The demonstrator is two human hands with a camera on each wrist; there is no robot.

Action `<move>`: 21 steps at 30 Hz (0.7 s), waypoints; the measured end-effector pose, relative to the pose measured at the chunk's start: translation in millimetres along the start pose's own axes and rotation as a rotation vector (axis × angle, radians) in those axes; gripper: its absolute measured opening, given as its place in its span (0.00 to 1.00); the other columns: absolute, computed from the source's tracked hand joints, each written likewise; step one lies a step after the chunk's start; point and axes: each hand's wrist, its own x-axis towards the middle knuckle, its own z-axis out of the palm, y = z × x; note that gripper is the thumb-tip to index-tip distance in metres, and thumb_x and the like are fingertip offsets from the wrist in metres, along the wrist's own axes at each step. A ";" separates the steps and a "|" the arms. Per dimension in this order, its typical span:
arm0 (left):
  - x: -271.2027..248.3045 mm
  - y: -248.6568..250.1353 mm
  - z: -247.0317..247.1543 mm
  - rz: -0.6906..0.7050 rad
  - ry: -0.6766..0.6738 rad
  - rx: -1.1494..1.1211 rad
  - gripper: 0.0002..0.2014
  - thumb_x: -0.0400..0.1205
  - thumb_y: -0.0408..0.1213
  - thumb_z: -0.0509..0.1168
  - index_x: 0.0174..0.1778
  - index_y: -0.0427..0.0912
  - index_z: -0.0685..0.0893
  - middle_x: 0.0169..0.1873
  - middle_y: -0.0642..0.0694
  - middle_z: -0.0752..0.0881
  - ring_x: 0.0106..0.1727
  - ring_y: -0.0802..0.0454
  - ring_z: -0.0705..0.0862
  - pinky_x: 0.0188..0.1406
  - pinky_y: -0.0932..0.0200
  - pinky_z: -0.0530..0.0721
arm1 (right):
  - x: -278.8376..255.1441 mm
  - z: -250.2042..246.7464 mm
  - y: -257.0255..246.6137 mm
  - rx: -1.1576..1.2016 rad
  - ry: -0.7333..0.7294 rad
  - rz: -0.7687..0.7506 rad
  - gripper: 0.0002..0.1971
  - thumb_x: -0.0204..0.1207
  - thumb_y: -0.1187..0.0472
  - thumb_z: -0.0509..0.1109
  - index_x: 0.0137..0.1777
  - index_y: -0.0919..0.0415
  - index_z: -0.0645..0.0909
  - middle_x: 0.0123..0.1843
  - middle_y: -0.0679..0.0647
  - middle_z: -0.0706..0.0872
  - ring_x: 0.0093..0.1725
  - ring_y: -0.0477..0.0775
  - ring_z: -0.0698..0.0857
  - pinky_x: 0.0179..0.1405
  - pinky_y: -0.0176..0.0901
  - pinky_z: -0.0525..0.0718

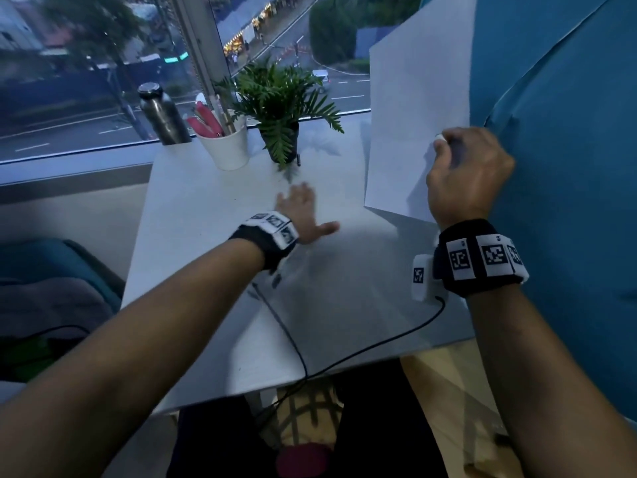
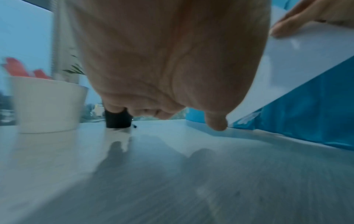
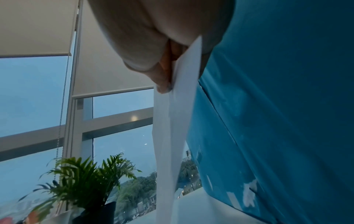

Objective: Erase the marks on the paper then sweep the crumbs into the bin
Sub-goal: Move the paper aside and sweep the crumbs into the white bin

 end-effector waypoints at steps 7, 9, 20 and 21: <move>47.0 30.4 3.1 0.152 -0.130 -0.011 0.45 0.81 0.71 0.47 0.86 0.51 0.39 0.86 0.50 0.36 0.86 0.45 0.39 0.82 0.35 0.43 | 7.2 -6.3 -2.6 -0.019 -0.048 -0.008 0.09 0.77 0.59 0.69 0.48 0.62 0.89 0.48 0.56 0.90 0.47 0.53 0.86 0.49 0.11 0.64; 48.0 -5.4 6.0 0.071 -0.113 -0.043 0.44 0.80 0.73 0.44 0.86 0.53 0.37 0.85 0.52 0.33 0.86 0.45 0.37 0.81 0.34 0.42 | 5.8 -5.1 -3.4 -0.013 -0.075 0.003 0.09 0.78 0.59 0.69 0.49 0.62 0.89 0.48 0.56 0.90 0.48 0.54 0.87 0.49 0.10 0.63; -59.1 -101.4 30.4 -0.255 -0.115 -0.033 0.48 0.81 0.72 0.41 0.86 0.38 0.38 0.85 0.40 0.37 0.86 0.42 0.40 0.82 0.38 0.40 | -13.3 -12.0 -13.0 0.006 -0.224 0.157 0.08 0.77 0.60 0.72 0.49 0.63 0.90 0.48 0.56 0.92 0.45 0.47 0.84 0.47 0.23 0.69; -67.7 -91.8 27.1 -0.244 -0.090 0.003 0.49 0.81 0.72 0.41 0.86 0.36 0.38 0.85 0.38 0.37 0.86 0.40 0.39 0.82 0.39 0.39 | -11.8 -14.0 -13.1 -0.025 -0.273 0.177 0.08 0.77 0.61 0.72 0.50 0.63 0.90 0.48 0.56 0.92 0.45 0.48 0.84 0.45 0.22 0.67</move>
